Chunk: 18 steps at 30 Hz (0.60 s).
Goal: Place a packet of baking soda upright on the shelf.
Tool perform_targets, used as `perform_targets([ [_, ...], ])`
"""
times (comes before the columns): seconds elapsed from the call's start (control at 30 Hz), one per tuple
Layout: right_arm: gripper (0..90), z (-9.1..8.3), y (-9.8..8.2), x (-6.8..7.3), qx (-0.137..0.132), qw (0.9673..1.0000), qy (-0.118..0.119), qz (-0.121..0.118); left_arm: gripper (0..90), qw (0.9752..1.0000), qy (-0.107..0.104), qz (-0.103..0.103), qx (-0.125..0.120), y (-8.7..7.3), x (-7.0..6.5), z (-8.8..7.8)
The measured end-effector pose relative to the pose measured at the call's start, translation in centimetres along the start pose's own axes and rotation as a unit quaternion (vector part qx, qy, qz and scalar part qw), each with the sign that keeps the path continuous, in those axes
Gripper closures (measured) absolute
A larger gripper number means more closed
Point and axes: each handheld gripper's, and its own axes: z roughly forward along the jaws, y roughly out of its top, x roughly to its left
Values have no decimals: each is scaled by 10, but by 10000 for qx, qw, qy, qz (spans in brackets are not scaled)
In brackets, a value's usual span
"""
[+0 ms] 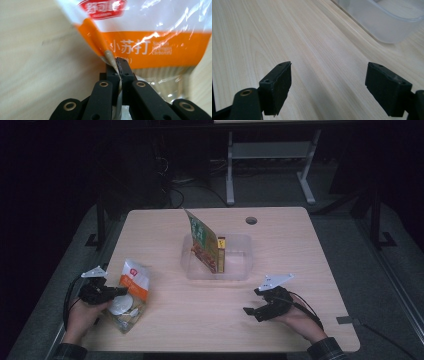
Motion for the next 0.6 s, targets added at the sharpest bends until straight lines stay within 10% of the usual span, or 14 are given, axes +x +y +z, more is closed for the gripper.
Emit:
perform_targets([
  [0.6,231,-6,5,4,-426,9979,433,221,899,9878,-557,457,-1381,33,-57,-24],
])
